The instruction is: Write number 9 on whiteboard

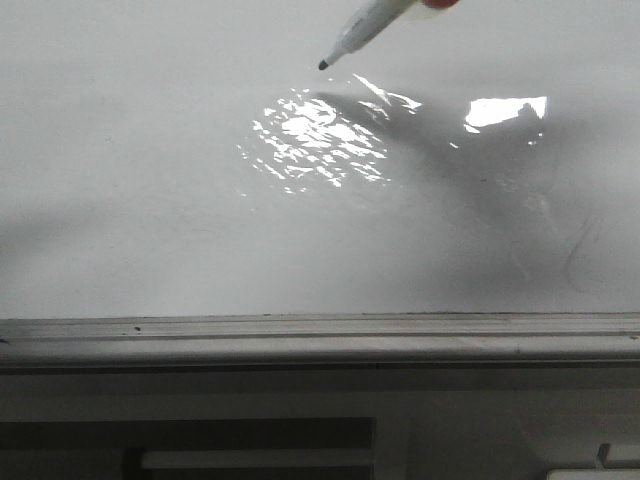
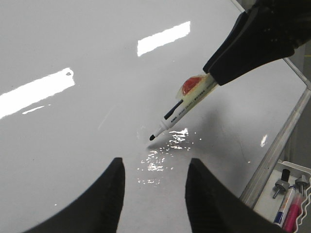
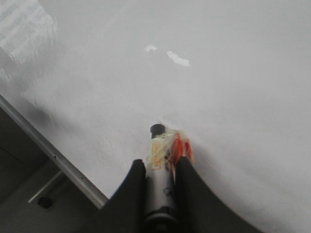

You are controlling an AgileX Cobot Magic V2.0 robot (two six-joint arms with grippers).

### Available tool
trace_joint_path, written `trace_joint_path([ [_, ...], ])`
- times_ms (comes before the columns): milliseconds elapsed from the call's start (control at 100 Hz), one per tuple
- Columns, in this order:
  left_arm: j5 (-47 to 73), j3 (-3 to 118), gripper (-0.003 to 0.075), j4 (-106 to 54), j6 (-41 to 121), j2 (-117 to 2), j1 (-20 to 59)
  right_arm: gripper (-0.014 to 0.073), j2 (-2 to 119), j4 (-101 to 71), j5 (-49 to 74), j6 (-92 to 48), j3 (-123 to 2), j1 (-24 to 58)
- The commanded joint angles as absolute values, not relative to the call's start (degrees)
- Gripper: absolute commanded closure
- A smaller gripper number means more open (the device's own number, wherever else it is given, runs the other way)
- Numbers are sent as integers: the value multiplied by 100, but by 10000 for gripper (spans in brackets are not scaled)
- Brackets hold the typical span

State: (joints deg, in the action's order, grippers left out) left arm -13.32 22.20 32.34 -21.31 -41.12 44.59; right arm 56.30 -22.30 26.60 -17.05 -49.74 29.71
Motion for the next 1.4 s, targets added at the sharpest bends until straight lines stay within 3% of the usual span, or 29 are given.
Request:
trace_joint_path([
  [0, -1768, 2419, 438, 3124, -2188, -4089, 4443, 650, 5747, -2230, 2340, -1705, -5194, 2908],
  [260, -1756, 2419, 438, 3124, -2188, -4089, 4443, 650, 6524, -2376, 3146, -1705, -5649, 3084],
  [730, -1756, 2419, 438, 3124, -2188, -4089, 4443, 650, 6362, -1847, 3331, -1685, -6241, 2745],
  [1080, -1744, 2407, 438, 3124, -2188, -4089, 4443, 650, 6389, -2055, 3938, -1416, -5440, 2745],
  [1390, -1953, 2395, 438, 3545, -2188, -4572, 4671, 650, 6030, -2539, 4083, -1493, -5627, 2823],
])
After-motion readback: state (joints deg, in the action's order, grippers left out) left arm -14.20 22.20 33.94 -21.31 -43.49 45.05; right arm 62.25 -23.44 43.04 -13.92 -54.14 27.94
